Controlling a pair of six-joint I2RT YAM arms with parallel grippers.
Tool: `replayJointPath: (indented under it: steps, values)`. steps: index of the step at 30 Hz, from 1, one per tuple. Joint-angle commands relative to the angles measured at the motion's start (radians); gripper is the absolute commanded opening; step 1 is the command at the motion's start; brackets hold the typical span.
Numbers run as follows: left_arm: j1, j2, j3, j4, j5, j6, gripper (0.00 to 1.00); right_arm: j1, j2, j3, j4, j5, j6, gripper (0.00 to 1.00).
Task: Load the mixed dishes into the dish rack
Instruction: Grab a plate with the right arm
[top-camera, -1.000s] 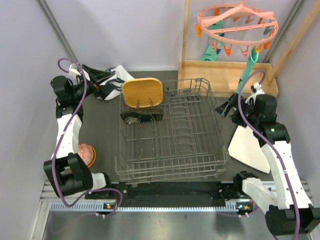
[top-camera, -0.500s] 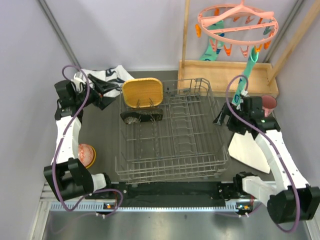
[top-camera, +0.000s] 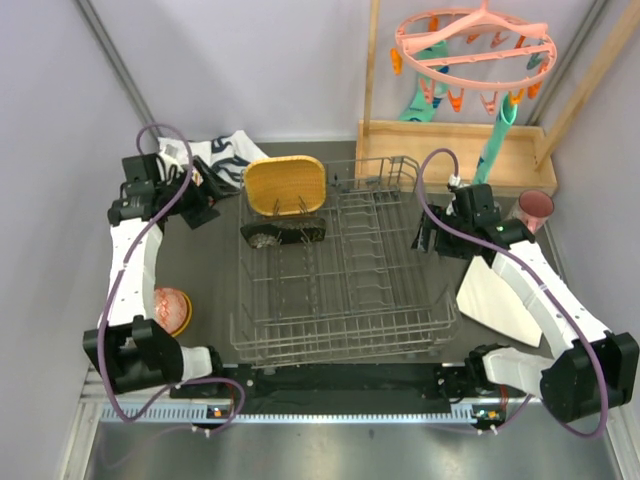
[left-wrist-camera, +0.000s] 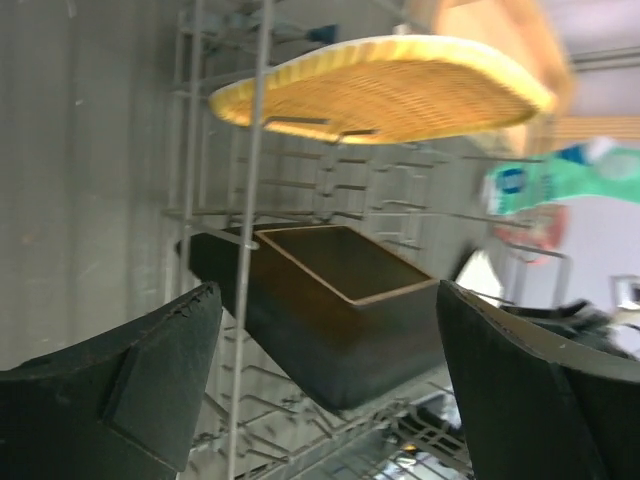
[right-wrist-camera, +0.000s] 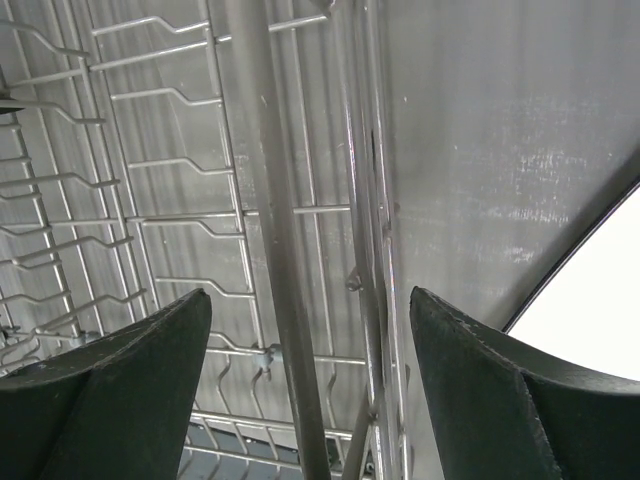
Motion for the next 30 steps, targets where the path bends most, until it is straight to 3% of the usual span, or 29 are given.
replayJointPath:
  steps: [1,5,14,18,19,25,26,28,30]
  values:
    - [-0.124,0.077,0.054,-0.104,-0.19,0.103,0.89,0.009,0.005,0.035,0.057,-0.013,-0.01,0.78]
    - [-0.235,0.172,0.1,-0.128,-0.389,0.111,0.86,0.009,0.005,0.035,0.066,-0.039,-0.007,0.75]
    - [-0.258,0.246,0.123,-0.127,-0.54,0.117,0.73,0.01,0.014,0.053,0.071,-0.047,-0.033,0.68]
    - [-0.26,0.263,0.128,-0.119,-0.56,0.117,0.61,0.01,0.019,0.041,0.089,-0.067,-0.03,0.55]
    - [-0.261,0.277,0.131,-0.121,-0.561,0.117,0.54,0.01,0.019,0.039,0.093,-0.076,-0.029,0.55]
    - [-0.264,0.31,0.148,-0.124,-0.565,0.128,0.31,0.01,0.037,0.035,0.114,-0.119,-0.032,0.21]
    - [-0.264,0.313,0.151,-0.122,-0.563,0.131,0.21,0.01,0.039,0.033,0.114,-0.122,-0.032,0.17]
    - [-0.264,0.329,0.164,-0.121,-0.558,0.132,0.1,0.012,0.042,0.035,0.12,-0.133,-0.026,0.04]
    - [-0.266,0.341,0.184,-0.119,-0.549,0.134,0.0,0.013,0.042,0.03,0.125,-0.139,-0.015,0.0]
